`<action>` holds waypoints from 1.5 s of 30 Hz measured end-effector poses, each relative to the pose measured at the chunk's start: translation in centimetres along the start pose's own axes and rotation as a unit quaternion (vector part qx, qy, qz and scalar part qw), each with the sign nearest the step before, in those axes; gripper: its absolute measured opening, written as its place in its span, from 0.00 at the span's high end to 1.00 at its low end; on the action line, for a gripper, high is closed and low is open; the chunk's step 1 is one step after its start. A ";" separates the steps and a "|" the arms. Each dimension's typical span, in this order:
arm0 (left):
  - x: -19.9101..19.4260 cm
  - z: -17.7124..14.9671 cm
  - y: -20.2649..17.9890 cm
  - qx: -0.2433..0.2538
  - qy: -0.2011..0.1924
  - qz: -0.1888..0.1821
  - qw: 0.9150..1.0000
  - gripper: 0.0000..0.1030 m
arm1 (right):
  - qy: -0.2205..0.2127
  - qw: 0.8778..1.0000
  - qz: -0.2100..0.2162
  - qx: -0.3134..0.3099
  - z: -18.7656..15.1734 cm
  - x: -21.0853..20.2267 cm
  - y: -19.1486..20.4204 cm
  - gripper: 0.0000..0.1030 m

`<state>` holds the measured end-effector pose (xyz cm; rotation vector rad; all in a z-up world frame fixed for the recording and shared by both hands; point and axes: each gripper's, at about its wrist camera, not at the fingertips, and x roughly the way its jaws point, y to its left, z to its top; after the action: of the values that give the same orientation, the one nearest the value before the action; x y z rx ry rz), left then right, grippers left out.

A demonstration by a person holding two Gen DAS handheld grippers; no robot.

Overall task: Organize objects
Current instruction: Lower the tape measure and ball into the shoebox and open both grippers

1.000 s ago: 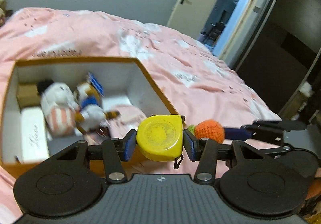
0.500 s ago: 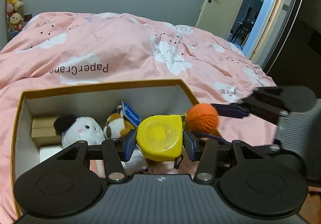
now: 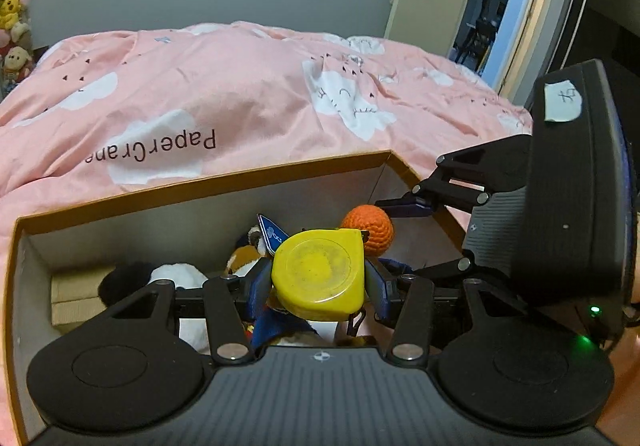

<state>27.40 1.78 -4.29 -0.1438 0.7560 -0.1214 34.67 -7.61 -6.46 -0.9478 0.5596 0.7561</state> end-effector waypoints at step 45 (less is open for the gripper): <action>2.3 1.5 -1.9 0.025 0.003 0.048 0.999 0.29 | -0.012 0.999 -0.038 0.010 -0.8 -3.2 1.6 0.30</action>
<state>29.95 -0.31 -4.43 -0.0596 0.7631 -0.0500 31.35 -8.74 -5.30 -0.9354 0.5066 0.6916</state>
